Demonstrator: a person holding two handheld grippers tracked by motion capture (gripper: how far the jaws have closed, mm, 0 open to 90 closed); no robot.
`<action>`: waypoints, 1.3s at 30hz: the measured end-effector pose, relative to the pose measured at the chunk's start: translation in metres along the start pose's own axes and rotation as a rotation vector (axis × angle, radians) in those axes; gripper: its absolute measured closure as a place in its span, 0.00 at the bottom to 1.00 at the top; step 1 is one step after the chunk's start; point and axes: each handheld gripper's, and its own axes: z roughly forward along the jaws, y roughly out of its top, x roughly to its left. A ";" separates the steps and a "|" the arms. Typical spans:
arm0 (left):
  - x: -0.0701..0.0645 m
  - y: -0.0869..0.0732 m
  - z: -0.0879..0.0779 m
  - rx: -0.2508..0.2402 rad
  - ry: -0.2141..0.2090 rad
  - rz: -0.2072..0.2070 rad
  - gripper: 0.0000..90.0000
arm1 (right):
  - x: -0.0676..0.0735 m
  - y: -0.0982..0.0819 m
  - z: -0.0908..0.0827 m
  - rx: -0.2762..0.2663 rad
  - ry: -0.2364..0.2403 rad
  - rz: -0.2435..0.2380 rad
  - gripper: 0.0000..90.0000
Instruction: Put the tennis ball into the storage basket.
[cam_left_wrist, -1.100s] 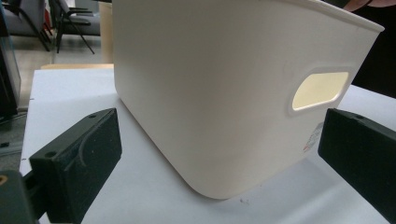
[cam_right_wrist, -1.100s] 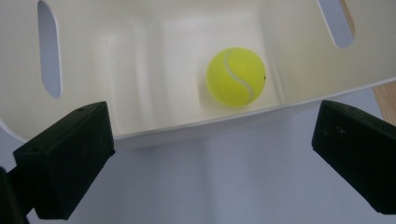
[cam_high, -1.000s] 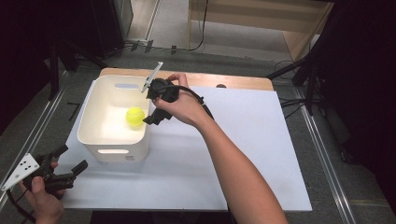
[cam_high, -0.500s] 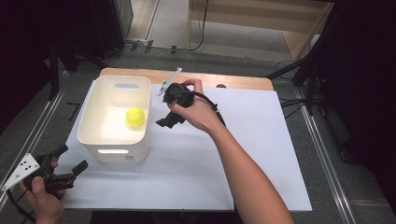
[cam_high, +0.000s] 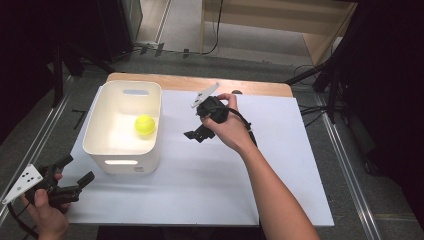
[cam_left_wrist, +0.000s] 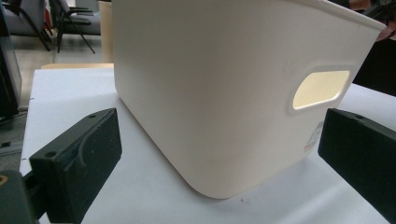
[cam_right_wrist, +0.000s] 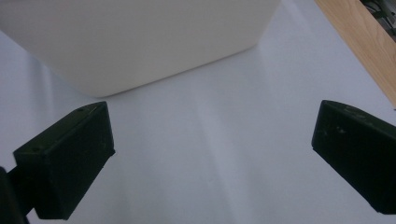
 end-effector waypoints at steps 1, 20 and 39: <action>0.000 0.000 0.000 -0.001 0.000 -0.001 0.00 | -0.001 -0.005 -0.002 -0.009 0.000 0.006 0.00; -0.001 0.000 0.000 0.005 0.001 0.008 0.00 | -0.007 -0.086 -0.028 -0.084 -0.068 0.139 0.00; -0.001 0.000 0.001 0.008 0.004 0.008 0.00 | -0.001 -0.152 -0.053 -0.214 -0.131 0.259 0.00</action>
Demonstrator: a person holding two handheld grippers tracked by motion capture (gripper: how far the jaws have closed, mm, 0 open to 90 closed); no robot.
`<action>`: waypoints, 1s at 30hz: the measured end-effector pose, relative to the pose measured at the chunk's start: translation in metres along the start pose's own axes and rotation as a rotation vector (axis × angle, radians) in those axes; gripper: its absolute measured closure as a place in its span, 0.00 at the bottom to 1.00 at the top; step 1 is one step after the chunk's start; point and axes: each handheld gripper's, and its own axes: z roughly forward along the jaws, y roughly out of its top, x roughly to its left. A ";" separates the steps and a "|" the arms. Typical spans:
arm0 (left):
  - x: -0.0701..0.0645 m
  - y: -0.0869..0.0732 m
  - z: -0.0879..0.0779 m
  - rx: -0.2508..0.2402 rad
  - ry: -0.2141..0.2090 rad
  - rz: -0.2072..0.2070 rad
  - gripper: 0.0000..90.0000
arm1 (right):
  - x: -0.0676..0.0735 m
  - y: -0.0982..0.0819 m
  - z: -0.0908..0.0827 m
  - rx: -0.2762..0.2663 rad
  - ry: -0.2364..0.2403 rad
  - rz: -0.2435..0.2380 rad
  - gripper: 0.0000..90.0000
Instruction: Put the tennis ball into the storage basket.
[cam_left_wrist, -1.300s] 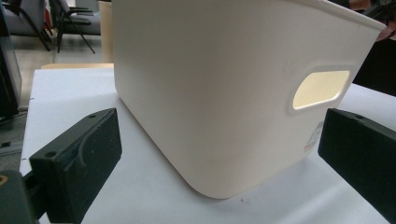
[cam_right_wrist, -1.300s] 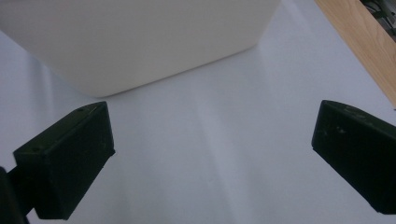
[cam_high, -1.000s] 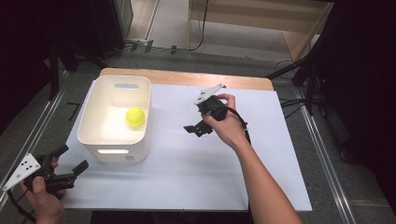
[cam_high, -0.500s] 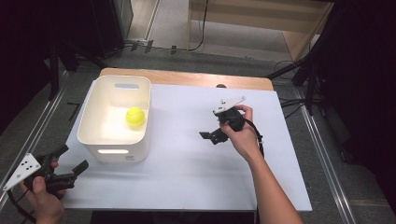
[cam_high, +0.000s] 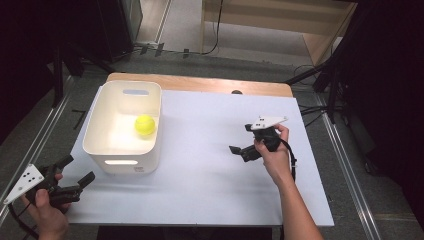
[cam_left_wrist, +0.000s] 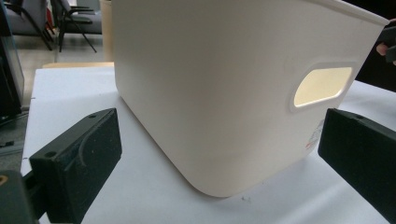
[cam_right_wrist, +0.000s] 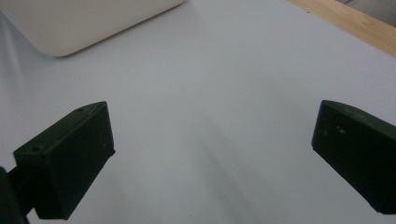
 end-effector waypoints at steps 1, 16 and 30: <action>0.000 0.000 0.000 0.001 0.002 0.002 0.00 | 0.000 -0.002 -0.002 -0.006 -0.004 0.006 0.00; -0.001 0.000 0.000 0.006 0.007 0.006 0.00 | -0.003 -0.058 -0.030 -0.087 -0.063 0.095 0.00; -0.001 0.000 0.001 0.011 0.011 0.013 0.00 | -0.003 -0.099 -0.055 -0.169 -0.106 0.163 0.00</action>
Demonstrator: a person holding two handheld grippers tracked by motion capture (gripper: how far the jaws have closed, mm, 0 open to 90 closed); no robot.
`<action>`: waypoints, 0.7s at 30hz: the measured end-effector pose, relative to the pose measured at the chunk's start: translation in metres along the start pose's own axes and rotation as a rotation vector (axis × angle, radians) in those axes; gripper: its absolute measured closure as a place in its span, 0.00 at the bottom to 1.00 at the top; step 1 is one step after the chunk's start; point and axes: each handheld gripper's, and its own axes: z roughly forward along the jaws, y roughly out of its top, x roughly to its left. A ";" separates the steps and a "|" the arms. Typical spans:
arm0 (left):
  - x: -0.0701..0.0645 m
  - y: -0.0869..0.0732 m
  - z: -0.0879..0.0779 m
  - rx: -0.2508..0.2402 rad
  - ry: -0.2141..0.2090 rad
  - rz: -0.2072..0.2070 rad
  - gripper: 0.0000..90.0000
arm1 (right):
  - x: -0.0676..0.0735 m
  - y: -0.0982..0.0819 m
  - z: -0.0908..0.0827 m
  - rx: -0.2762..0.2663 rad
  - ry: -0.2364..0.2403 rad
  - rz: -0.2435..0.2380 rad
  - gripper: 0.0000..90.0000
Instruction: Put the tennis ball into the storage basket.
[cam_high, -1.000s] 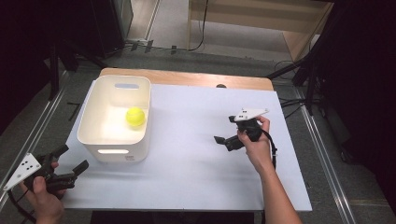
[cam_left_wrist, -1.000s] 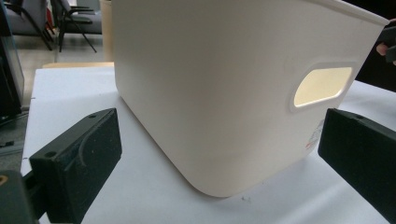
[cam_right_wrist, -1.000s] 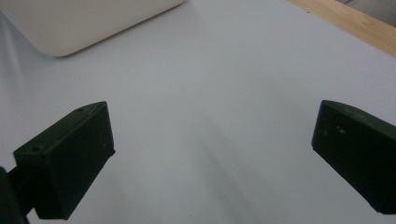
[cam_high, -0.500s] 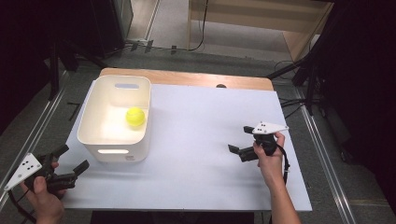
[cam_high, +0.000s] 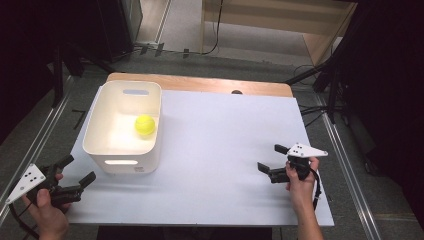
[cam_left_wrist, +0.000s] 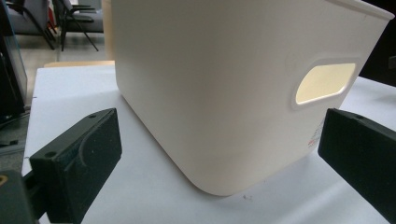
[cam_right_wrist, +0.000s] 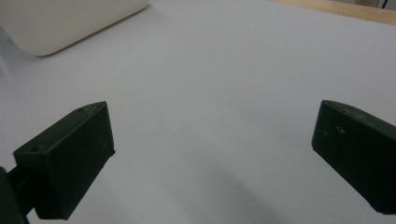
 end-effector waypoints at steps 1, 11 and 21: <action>0.000 0.000 0.000 0.001 0.001 0.000 0.00 | 0.000 -0.001 -0.002 -0.002 -0.001 0.000 0.00; 0.000 0.000 0.000 0.006 0.000 0.008 0.00 | -0.007 -0.024 -0.024 -0.051 -0.035 0.036 0.00; 0.000 0.000 0.000 0.007 0.003 0.006 0.00 | -0.017 -0.040 -0.045 -0.116 -0.064 0.082 0.00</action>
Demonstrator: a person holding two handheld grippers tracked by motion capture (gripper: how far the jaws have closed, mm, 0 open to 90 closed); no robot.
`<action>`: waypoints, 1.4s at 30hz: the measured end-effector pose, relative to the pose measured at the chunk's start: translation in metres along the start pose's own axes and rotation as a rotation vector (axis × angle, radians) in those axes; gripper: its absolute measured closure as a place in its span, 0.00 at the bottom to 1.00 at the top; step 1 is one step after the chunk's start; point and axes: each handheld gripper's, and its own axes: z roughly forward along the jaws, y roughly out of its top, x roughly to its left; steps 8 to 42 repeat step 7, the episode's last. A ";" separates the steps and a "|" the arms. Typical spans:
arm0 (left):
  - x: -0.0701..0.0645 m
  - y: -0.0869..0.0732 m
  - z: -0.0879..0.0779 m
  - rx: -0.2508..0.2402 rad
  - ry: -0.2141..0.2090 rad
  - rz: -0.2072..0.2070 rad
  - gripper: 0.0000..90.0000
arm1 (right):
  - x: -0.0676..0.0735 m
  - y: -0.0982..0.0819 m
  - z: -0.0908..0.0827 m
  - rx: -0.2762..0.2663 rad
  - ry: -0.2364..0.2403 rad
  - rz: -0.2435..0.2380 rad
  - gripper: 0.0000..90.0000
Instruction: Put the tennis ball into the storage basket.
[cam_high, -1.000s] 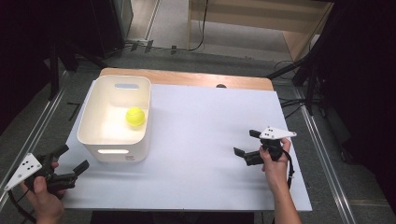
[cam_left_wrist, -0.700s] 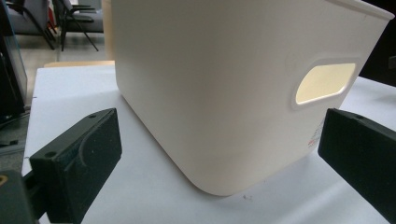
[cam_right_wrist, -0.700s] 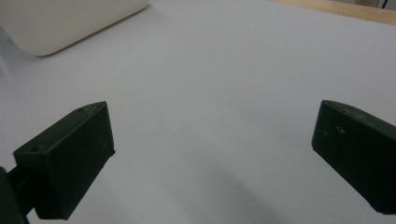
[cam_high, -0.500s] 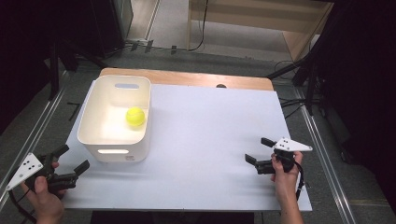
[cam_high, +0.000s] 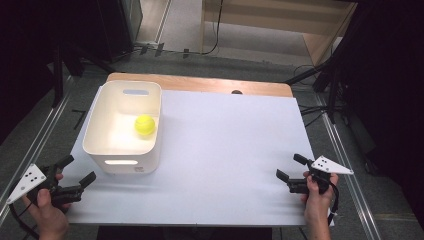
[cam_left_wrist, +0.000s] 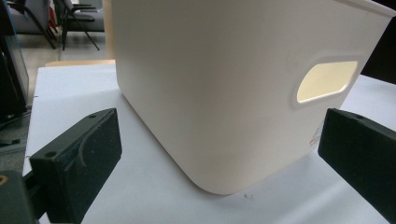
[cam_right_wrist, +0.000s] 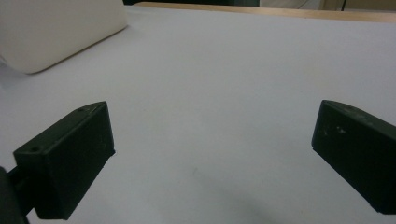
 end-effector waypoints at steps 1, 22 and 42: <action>0.000 0.000 0.000 0.004 0.001 0.004 0.00 | -0.001 -0.002 -0.002 -0.007 -0.007 0.003 0.00; -0.001 0.000 0.001 0.007 0.004 0.008 0.00 | -0.001 -0.004 -0.008 -0.045 -0.031 0.019 0.00; -0.001 0.000 0.001 0.007 0.004 0.008 0.00 | -0.001 -0.004 -0.008 -0.045 -0.031 0.019 0.00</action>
